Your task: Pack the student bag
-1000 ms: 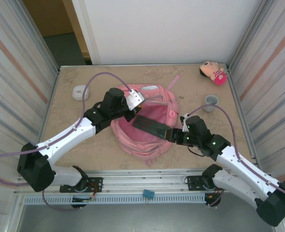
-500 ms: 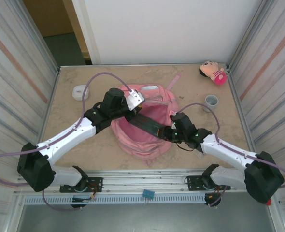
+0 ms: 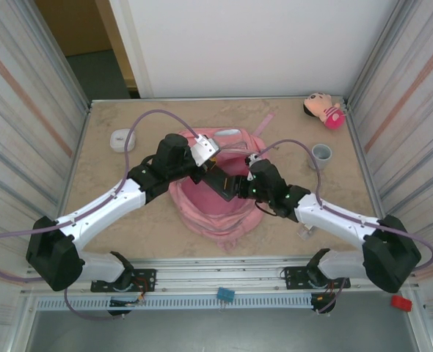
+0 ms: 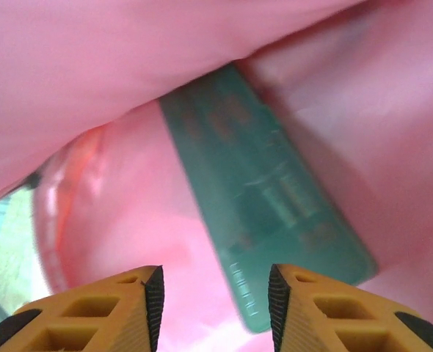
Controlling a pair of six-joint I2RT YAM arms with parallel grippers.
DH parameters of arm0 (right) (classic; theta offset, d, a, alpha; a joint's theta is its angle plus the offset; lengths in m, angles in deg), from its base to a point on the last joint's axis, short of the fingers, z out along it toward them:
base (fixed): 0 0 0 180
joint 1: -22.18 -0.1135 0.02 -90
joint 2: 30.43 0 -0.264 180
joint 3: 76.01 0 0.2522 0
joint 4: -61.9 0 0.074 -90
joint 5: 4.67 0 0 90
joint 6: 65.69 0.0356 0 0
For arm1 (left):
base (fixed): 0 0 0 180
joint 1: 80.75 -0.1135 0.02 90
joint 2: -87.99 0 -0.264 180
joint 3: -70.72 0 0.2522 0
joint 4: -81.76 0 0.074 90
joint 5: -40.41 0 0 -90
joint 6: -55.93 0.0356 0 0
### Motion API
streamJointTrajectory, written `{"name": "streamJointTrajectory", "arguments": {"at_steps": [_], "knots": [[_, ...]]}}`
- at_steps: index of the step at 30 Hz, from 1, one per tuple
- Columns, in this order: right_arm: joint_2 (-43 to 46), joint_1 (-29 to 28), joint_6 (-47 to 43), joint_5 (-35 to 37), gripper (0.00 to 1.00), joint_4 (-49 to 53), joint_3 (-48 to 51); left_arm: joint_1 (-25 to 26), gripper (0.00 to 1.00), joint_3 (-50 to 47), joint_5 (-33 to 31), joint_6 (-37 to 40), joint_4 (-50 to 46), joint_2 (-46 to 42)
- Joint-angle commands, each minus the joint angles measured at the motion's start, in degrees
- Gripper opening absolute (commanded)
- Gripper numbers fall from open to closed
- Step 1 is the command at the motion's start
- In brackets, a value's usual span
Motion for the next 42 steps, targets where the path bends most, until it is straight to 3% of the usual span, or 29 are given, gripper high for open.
{"name": "streamJointTrajectory", "arguments": {"at_steps": [1, 5, 12, 15, 21, 36, 40, 42], "knots": [[2.47, -4.84, 0.47, 4.54, 0.43, 2.4, 1.69, -0.13, 0.08, 1.77, 1.53, -2.98, 9.78, -4.18], [-1.22, -8.59, 3.8, 6.74, 0.42, 1.82, 1.41, -0.15, 0.07, 2.08, 2.34, -3.36, 9.95, -4.32], [-12.14, -9.98, 4.07, 3.19, 0.38, -4.01, -2.39, -0.13, 0.08, 2.23, 2.64, -3.57, 9.45, -4.6], [-14.33, -9.8, 4.35, 7.03, 0.37, -2.55, -3.13, -0.15, 0.08, 2.13, 2.63, -3.48, 9.3, -4.89], [-16.07, -4.89, 1.57, 12.17, 0.37, -2.76, -4.37, -0.15, 0.08, 2.05, 2.74, -3.04, 8.82, -5.65], [-25.99, 5.21, -2.99, 8.98, 0.27, -17.61, -10.63, -0.15, 0.08, 1.71, 1.98, -2.43, 8.26, -6.72], [-24.11, 5.41, -3.56, 6.22, 0.29, -19.33, -9.24, -0.22, 0.08, 1.35, -0.86, -2.24, 7.87, -6.32], [-21.02, 5.43, -3.44, 4.85, 0.35, -18.19, -7.53, -0.15, 0.08, 1.31, -3.01, -2.31, 7.47, -5.77]]}}
